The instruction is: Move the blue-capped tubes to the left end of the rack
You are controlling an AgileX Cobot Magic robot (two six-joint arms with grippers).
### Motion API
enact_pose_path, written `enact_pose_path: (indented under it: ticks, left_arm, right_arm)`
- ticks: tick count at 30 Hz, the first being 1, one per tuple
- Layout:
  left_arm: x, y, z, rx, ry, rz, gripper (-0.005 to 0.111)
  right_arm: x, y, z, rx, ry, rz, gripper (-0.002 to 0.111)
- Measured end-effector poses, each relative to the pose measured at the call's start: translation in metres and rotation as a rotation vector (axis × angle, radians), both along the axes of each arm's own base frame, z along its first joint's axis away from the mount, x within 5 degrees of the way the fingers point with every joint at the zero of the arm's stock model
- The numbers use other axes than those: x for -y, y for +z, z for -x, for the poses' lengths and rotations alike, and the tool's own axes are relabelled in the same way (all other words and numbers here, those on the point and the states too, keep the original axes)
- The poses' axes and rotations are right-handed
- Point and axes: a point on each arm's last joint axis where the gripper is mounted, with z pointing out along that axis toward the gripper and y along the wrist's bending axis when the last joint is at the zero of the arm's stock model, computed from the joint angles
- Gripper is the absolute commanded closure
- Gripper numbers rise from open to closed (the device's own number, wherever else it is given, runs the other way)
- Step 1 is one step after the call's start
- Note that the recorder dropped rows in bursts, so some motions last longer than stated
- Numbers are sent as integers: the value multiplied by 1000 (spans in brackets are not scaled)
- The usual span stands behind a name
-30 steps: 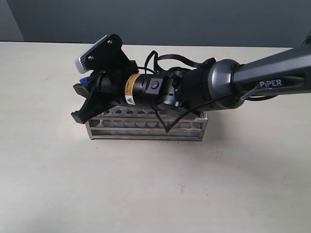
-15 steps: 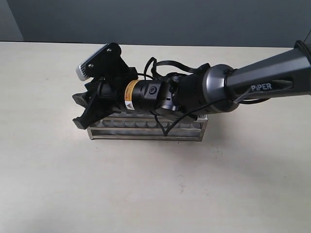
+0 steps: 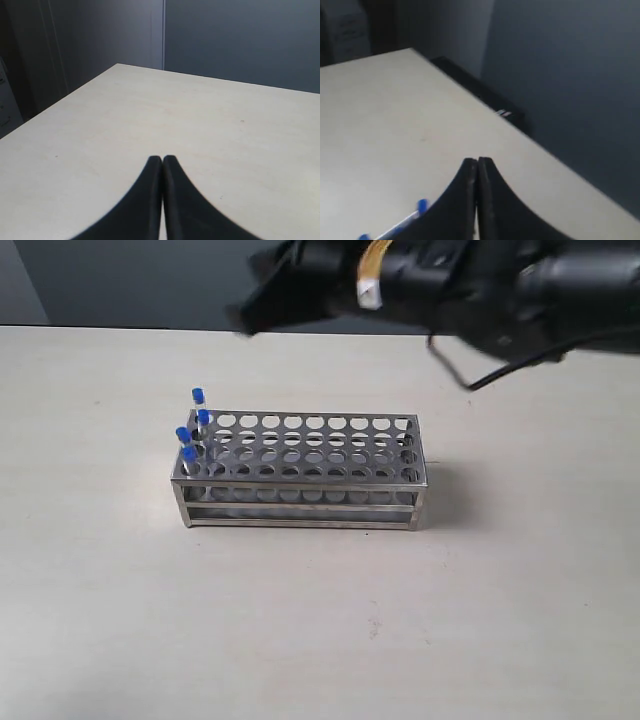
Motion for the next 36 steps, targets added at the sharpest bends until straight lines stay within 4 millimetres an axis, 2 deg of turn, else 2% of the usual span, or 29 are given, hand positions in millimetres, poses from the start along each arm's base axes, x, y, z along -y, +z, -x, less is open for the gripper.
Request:
enact_pose_path:
  ticks: [3,6,10,13,17,19,24,30,36]
  left_arm:
    - [0,0,0,0,0,0,106]
    - [0,0,0,0,0,0,106]
    - [0,0,0,0,0,0,106]
    - [0,0,0,0,0,0,106]
    - [0,0,0,0,0,0,106]
    - [0,0,0,0,0,0,106]
    - [0,0,0,0,0,0,106]
    - [0,0,0,0,0,0,106]
    - [0,0,0,0,0,0,106]
  right_arm:
    - [51,39,-2,44,-136,-21,108]
    - [107,54,9,62,-268,-25,108]
    - [173,45,47,64,-414,-16,108]
    - [208,31,84,56,-503,-6,108]
    - [235,6,124,3,-593,44,108]
    - [246,-1,142,-11,-636,56,108]
    - [267,0,172,-21,-730,56,108]
    - [276,4,189,13,-758,14,108]
    - [277,5,192,26,-758,1,108]
